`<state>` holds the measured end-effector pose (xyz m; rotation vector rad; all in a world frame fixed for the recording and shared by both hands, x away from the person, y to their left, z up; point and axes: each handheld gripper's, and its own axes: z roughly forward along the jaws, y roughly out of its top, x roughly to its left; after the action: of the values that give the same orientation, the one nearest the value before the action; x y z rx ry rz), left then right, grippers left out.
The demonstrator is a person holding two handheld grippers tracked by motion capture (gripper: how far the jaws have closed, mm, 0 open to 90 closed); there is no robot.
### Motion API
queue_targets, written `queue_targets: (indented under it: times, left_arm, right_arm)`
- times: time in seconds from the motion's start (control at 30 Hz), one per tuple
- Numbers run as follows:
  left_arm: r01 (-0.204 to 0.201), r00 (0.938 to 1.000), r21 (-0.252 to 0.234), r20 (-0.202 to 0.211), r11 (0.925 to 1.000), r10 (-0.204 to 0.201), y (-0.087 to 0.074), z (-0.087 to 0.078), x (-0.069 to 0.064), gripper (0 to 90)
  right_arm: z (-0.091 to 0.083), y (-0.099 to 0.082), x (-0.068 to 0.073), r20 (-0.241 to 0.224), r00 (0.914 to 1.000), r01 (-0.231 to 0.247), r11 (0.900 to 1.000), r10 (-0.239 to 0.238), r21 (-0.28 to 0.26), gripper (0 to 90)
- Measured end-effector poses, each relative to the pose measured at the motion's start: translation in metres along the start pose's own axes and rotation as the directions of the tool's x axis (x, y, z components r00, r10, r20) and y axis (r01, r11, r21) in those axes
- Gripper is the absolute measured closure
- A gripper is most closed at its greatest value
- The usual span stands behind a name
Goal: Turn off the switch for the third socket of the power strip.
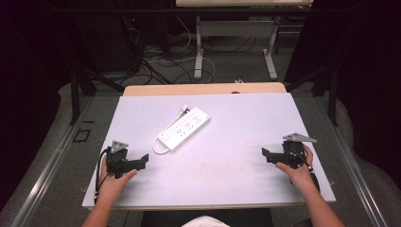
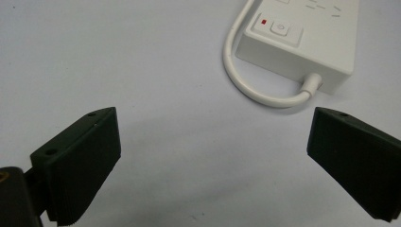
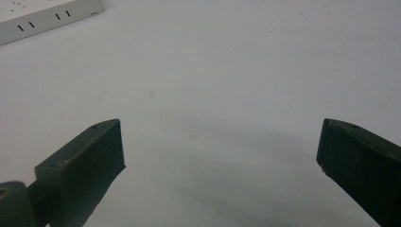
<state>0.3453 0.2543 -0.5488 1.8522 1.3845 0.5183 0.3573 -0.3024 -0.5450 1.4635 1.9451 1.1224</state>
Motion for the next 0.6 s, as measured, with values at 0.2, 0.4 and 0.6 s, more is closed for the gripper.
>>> queue_targets:
  times: [0.2, 0.4, 0.6]
  left_arm:
    - [0.005, 0.9999, -0.004, 0.011, 1.0, -0.005, 0.009, -0.001, -0.004, 11.5]
    - [-0.023, 0.9995, 0.0, 0.023, 0.9997, 0.023, 0.019, 0.001, -0.01, 16.0]
    - [-0.057, 0.9978, 0.004, 0.032, 0.9983, 0.057, 0.035, 0.004, -0.021, 17.5]
  right_arm:
    - [0.001, -0.001, 0.001, 0.001, 1.0, 0.005, 1.0, -0.005, 0.002, 1.7]
    - [0.001, -0.001, 0.001, 0.004, 1.0, -0.001, 1.0, 0.001, 0.004, 2.1]
    - [0.001, -0.002, 0.001, 0.002, 1.0, -0.002, 1.0, 0.002, 0.005, 2.7]
